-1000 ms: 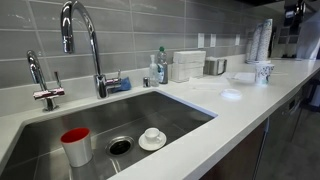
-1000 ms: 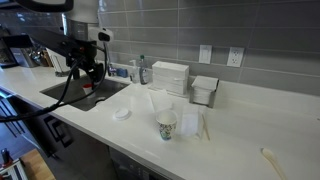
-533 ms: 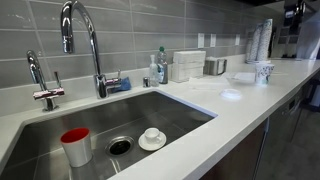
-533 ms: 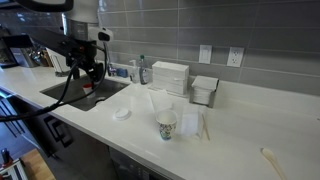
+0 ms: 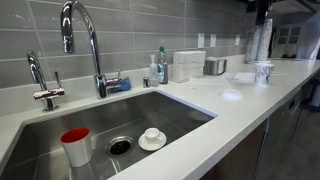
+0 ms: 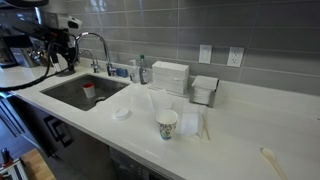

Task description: Open the tap faucet

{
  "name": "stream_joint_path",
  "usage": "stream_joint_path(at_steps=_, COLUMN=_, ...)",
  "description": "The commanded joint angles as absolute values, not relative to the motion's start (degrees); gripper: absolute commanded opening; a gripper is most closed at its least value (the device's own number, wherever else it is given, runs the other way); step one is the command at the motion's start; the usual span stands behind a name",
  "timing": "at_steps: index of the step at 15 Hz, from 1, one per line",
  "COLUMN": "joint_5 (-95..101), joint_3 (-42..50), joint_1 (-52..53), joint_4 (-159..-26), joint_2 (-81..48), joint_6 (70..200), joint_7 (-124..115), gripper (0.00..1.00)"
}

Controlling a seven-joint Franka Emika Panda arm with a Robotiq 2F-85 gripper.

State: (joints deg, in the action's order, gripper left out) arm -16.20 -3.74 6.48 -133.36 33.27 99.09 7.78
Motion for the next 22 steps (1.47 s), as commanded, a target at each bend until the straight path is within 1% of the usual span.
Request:
stream_joint_path(at_steps=1, joint_5=-22.04, joint_3=-11.3, joint_1=9.15, joint_4=-130.39, joint_2=28.89, joint_6=108.7, joint_7=-5.21, gripper=1.0)
stream_joint_path(at_steps=4, joint_5=-20.95, joint_3=-17.99, joint_1=9.95, joint_4=-125.14, joint_2=21.55, joint_6=119.39, joint_7=-15.75, gripper=1.0)
stream_joint_path(at_steps=6, joint_5=-16.64, joint_3=-21.55, joint_1=9.3, joint_4=-120.66, joint_2=15.44, joint_6=125.94, joint_7=-21.51, gripper=1.0)
stream_joint_path(at_steps=9, joint_5=-7.36, joint_3=-23.85, joint_1=8.75, joint_4=-114.07, joint_2=6.47, joint_6=130.97, joint_7=-28.55, gripper=1.0)
stream_joint_path(at_steps=15, joint_5=13.69, joint_3=-20.14, joint_1=13.26, joint_4=-102.48, joint_2=-9.33, joint_6=133.97, joint_7=-35.61, gripper=1.0)
stream_joint_path(at_steps=19, joint_5=17.08, joint_3=-16.22, joint_1=17.96, joint_4=-96.1, joint_2=-16.78, joint_6=135.04, joint_7=-35.27, gripper=1.0)
stream_joint_path(at_steps=20, joint_5=13.82, joint_3=-15.81, joint_1=17.6, joint_4=-99.98, joint_2=-12.7, joint_6=134.57, joint_7=-33.87, gripper=1.0)
stream_joint_path(at_steps=22, joint_5=14.46, joint_3=-14.7, joint_1=19.12, joint_4=-97.47, joint_2=-15.49, joint_6=134.76, joint_7=-33.8, gripper=1.0)
